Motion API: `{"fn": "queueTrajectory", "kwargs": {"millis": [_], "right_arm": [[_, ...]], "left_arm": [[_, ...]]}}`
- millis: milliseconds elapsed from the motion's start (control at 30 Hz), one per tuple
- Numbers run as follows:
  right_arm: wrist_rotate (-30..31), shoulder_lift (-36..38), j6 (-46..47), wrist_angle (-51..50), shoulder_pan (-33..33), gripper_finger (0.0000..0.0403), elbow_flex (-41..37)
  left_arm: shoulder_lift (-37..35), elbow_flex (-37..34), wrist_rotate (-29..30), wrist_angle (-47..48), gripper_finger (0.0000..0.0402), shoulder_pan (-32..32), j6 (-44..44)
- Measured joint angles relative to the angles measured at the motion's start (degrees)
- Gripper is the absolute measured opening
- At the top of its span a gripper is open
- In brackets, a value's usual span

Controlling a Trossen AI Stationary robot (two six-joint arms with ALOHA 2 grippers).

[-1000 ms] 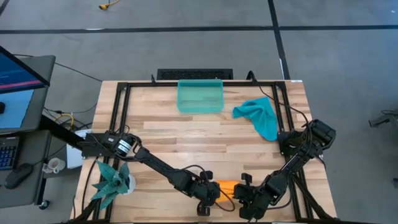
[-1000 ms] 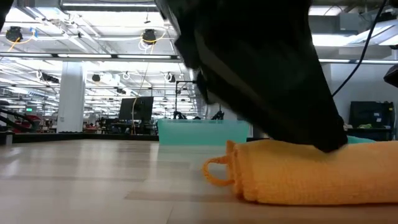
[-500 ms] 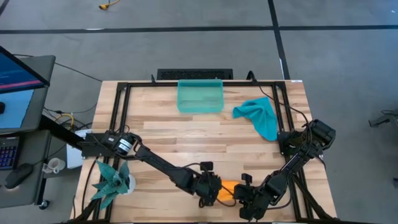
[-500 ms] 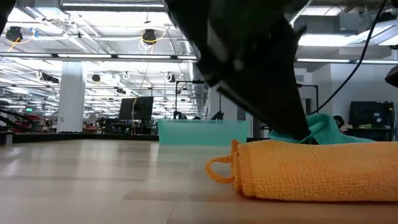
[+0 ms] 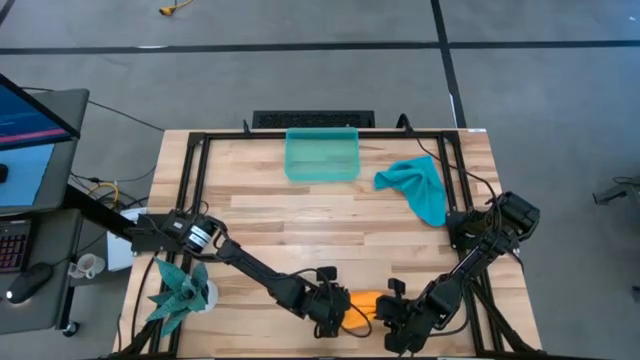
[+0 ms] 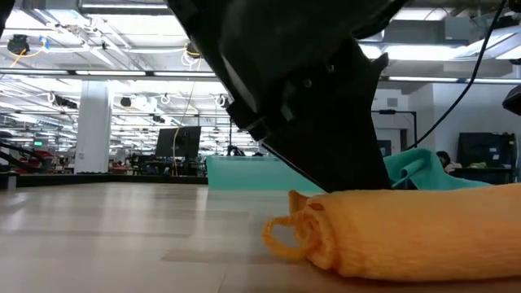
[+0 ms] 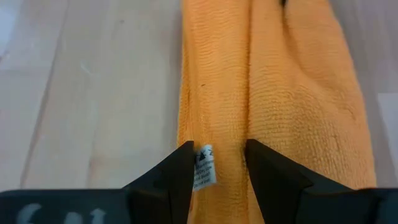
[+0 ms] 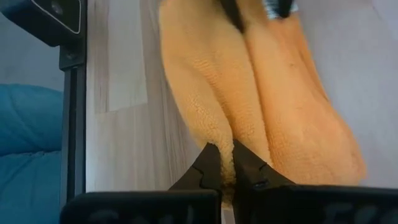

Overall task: Roll microfiber towels into tight, uniform cylinder then place into a basket
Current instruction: Roll the yellow microfiber cloth on the table

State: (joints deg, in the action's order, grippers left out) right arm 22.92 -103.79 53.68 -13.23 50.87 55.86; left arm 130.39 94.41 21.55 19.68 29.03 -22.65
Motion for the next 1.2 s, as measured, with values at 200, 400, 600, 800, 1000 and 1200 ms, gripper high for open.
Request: {"fn": "queueTrajectory", "kwargs": {"millis": [200,400,600,800,1000,1200], "right_arm": [[0.88,0.0,3.14,-0.01,-1.02,0.0026,0.0],[0.55,0.42,3.33,-0.27,-2.03,0.0023,0.0],[0.47,2.01,3.35,-0.62,-1.86,0.0025,0.0],[-0.44,2.01,3.37,-1.75,-1.77,0.0022,0.0],[-0.55,1.99,3.37,-1.77,-1.77,0.0025,0.0],[-0.57,1.95,3.36,-1.77,-1.75,0.0022,0.0]], "left_arm": [[0.0,0.0,0.26,0.23,0.0138,1.32,-1.14],[0.0,0.0,0.4,0.29,0.0138,1.84,-1.16],[0.04,1.03,3.9,1.82,0.0138,1.93,2.81],[0.07,4.55,8.15,4.67,0.0138,2.1,7.08],[0.07,5.51,8.58,0.97,0.0138,2.19,11.78],[0.11,1.6,6.21,-5.66,0.0138,1.45,12.43]]}}
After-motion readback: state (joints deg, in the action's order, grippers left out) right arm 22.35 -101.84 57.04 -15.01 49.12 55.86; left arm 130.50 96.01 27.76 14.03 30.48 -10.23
